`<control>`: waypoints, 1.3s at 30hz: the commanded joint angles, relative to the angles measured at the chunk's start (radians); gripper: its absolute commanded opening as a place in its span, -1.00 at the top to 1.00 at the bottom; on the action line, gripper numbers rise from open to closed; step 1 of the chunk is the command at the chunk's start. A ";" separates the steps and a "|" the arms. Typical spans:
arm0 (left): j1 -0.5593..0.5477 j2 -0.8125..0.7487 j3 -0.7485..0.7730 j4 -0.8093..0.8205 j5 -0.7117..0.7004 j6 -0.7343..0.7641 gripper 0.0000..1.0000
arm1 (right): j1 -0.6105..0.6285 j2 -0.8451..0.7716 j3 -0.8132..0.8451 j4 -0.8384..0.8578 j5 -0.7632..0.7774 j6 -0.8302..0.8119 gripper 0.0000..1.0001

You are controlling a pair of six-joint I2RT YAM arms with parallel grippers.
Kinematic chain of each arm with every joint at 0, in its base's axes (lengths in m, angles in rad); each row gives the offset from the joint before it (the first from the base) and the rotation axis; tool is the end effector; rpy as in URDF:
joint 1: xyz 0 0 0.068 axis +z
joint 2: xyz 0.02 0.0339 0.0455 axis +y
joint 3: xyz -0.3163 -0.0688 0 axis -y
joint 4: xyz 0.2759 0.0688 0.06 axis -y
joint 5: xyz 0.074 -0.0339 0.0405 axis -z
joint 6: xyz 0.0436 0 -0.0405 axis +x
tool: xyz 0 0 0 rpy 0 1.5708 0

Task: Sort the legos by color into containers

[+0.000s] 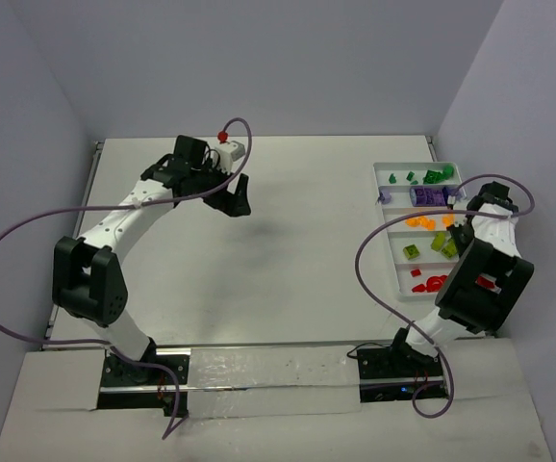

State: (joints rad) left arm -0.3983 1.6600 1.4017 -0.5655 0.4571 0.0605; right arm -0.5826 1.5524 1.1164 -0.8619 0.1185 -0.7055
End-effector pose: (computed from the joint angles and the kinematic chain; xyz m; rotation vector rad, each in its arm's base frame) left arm 0.3678 -0.1756 0.3331 0.7555 2.2774 -0.7053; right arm 0.2654 -0.1810 0.2547 -0.1582 2.9656 -0.3857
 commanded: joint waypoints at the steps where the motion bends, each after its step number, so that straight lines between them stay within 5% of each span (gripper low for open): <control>1: 0.063 -0.032 -0.017 0.014 0.006 -0.011 -0.98 | 0.001 0.015 0.016 0.085 0.066 0.002 0.87; 9: 0.113 -0.052 -0.052 0.023 0.027 -0.016 -0.98 | 0.012 0.046 -0.003 0.138 0.129 -0.007 0.73; 12: 0.122 -0.057 -0.058 0.026 0.028 -0.016 -0.99 | 0.012 0.060 -0.004 0.133 0.138 -0.011 0.55; 17: 0.163 -0.064 -0.058 0.030 0.060 -0.036 -0.99 | 0.015 0.067 0.004 0.111 0.136 0.000 -0.04; 24: 0.251 -0.106 -0.088 0.051 0.155 -0.069 -0.98 | 0.073 -0.001 0.065 0.011 0.055 0.028 -0.23; 26: 0.294 -0.130 -0.102 0.065 0.207 -0.099 -0.98 | 0.136 -0.032 0.120 -0.072 -0.047 0.046 -0.65; 30: 0.379 -0.175 -0.136 0.082 0.252 -0.110 -0.99 | 0.334 -0.097 0.218 -0.130 -0.264 0.188 -0.77; 32: 0.399 -0.197 -0.152 0.088 0.250 -0.114 -0.99 | 0.441 -0.117 0.263 -0.109 -0.409 0.286 -0.99; 35: 0.444 -0.235 -0.175 0.090 0.227 -0.108 -0.98 | 0.559 -0.130 0.286 -0.006 -0.574 0.400 -1.00; 39: 0.464 -0.308 -0.234 0.092 0.155 -0.084 -0.98 | 0.764 -0.155 0.240 0.223 -0.582 0.559 -1.00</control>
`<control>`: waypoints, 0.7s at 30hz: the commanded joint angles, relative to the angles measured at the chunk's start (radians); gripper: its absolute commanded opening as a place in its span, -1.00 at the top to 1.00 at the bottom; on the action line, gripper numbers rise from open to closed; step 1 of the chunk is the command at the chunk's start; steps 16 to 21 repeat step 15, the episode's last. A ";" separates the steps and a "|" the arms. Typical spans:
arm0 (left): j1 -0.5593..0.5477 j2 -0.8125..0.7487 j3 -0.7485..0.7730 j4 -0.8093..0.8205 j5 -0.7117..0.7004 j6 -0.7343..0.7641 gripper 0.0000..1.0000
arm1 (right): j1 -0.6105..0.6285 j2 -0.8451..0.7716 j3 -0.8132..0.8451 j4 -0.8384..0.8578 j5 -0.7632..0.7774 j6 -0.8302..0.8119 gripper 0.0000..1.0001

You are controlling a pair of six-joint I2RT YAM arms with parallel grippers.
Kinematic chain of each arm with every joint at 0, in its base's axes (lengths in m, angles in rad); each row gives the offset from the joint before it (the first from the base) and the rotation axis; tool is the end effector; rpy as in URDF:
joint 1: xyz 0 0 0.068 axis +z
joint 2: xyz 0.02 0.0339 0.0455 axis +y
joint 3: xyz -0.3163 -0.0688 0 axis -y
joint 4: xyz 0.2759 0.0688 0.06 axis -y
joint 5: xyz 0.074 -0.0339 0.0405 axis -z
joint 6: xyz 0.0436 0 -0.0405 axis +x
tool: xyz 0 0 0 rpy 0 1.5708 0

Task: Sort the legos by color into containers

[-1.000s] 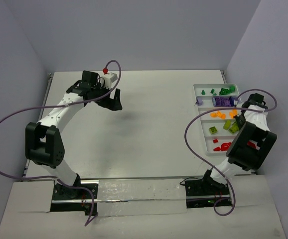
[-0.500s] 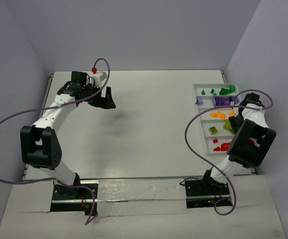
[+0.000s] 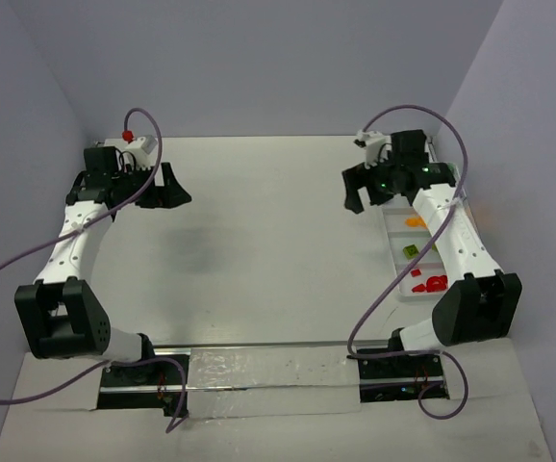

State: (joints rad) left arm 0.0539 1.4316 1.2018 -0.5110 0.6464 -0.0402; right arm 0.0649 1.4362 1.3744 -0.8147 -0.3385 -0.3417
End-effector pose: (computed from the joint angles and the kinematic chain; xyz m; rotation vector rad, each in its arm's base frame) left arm 0.3396 -0.0080 0.3489 0.2220 2.2242 -0.7340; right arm 0.3287 0.0359 0.3813 -0.6289 2.3171 0.2860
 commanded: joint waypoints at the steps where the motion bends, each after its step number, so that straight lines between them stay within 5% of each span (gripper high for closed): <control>1: 0.015 -0.098 -0.051 0.042 -0.048 0.019 -0.98 | 0.149 -0.039 -0.033 0.217 -0.119 0.232 -1.00; 10: 0.018 -0.203 -0.184 0.115 -0.139 0.018 -0.98 | 0.294 -0.037 -0.215 0.395 -0.044 0.283 -1.00; 21: 0.018 -0.197 -0.171 0.106 -0.128 0.025 -0.99 | 0.325 -0.033 -0.209 0.393 -0.025 0.280 -1.00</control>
